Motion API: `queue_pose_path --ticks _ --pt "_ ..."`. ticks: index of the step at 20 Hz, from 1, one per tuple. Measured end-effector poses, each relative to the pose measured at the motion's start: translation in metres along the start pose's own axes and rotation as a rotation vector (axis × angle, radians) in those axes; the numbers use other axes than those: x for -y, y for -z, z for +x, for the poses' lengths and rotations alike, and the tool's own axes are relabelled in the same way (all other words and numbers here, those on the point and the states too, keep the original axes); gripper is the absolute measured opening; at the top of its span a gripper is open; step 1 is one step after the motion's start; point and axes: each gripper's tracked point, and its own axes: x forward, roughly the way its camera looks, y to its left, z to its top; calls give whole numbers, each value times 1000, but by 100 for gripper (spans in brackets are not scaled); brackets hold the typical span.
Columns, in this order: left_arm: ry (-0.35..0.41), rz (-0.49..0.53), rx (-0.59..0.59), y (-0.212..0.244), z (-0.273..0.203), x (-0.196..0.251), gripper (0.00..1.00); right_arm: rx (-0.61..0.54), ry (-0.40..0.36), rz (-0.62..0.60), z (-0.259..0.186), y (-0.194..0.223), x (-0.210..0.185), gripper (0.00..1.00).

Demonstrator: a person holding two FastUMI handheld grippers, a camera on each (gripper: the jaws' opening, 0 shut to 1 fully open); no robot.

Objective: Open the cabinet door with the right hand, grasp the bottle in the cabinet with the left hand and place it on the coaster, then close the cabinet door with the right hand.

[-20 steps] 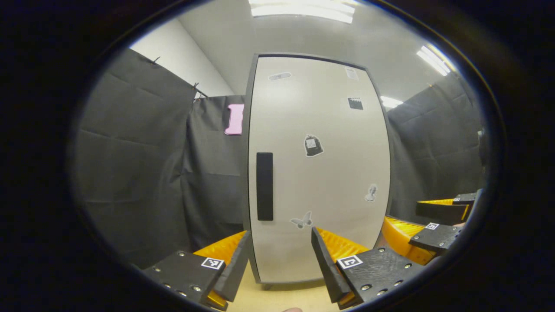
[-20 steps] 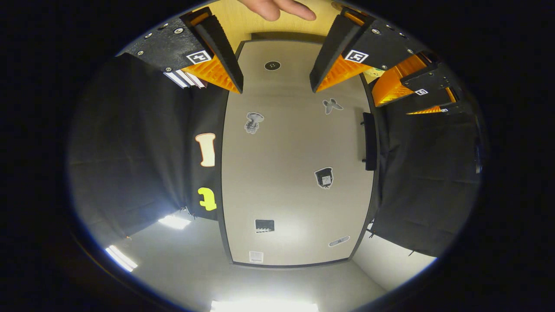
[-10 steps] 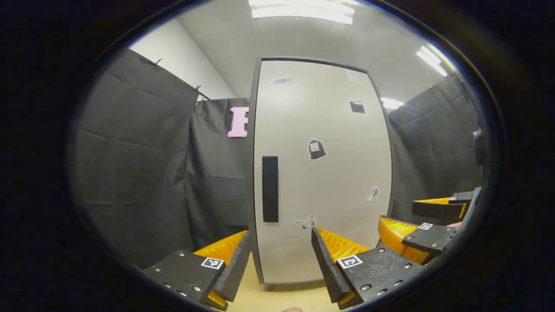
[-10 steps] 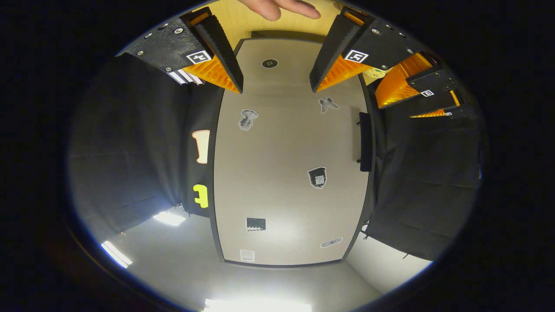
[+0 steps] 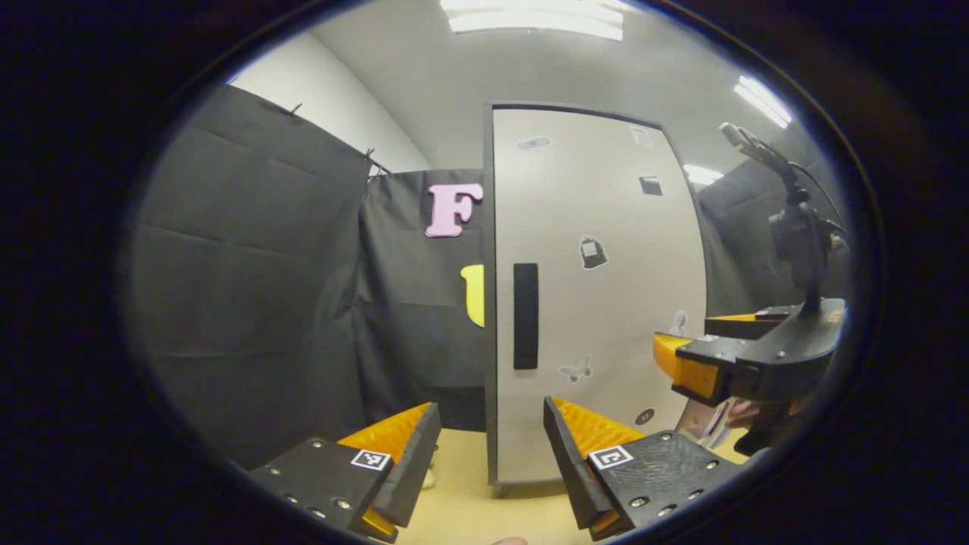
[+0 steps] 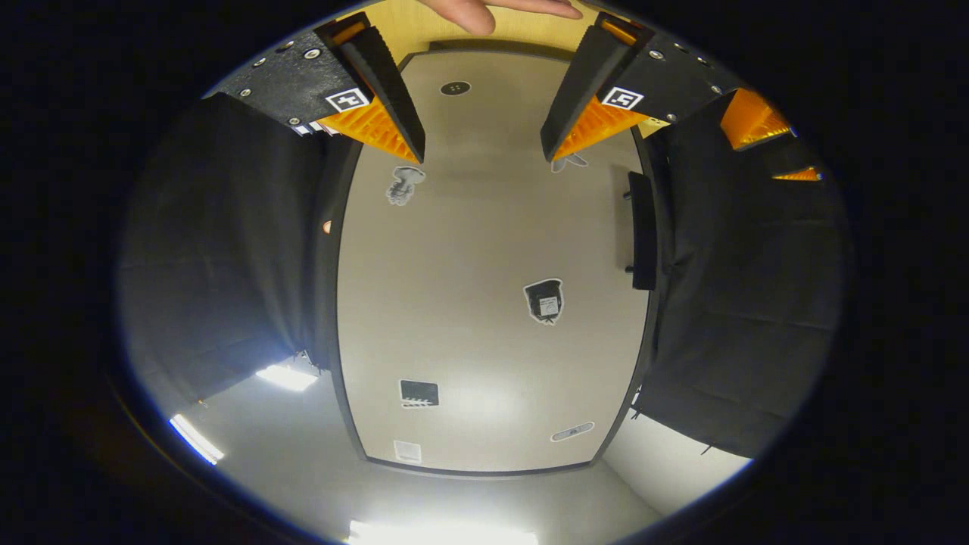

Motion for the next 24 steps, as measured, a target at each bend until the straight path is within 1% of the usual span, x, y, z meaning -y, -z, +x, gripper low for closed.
queue_pose_path --ticks 1,2,5,8,10,14,16,17,18,19,20,21,23,24 --pt "-5 0 -23 9 -5 -6 84 9 -15 2 6 -4 -10 95" --pt "-17 0 -39 15 -11 -15 79 15 -34 5 10 -7 -19 95" --pt "-73 1 -64 27 -28 -45 79 31 -85 1 23 -15 -49 95" --pt "-59 -27 -80 33 -43 -57 79 18 -140 27 34 -16 -83 95" --pt "-84 -5 -78 32 -50 -72 79 1 -186 54 42 -17 -109 95" --pt "-79 -4 -76 36 -54 -70 79 -29 -267 73 57 -19 -156 95" --pt "-70 -6 -83 40 -54 -65 79 -40 -264 64 67 -17 -167 93" --pt "-66 -4 -82 41 -53 -62 79 -42 -260 54 74 -15 -170 89" --pt "-62 -4 -77 40 -52 -60 80 -53 -242 41 82 -10 -169 83" --pt "-55 -2 -75 40 -51 -57 81 -57 -222 36 87 -8 -165 60" --pt "-49 3 -73 39 -51 -57 81 -68 -232 44 91 -4 -165 49" --pt "-48 8 -69 39 -52 -54 82 -56 -243 77 89 -7 -165 35" --pt "-45 11 -70 41 -53 -54 84 -46 -265 74 89 -7 -166 29" --pt "-46 9 -71 41 -54 -55 84 -41 -269 56 89 -6 -166 29"
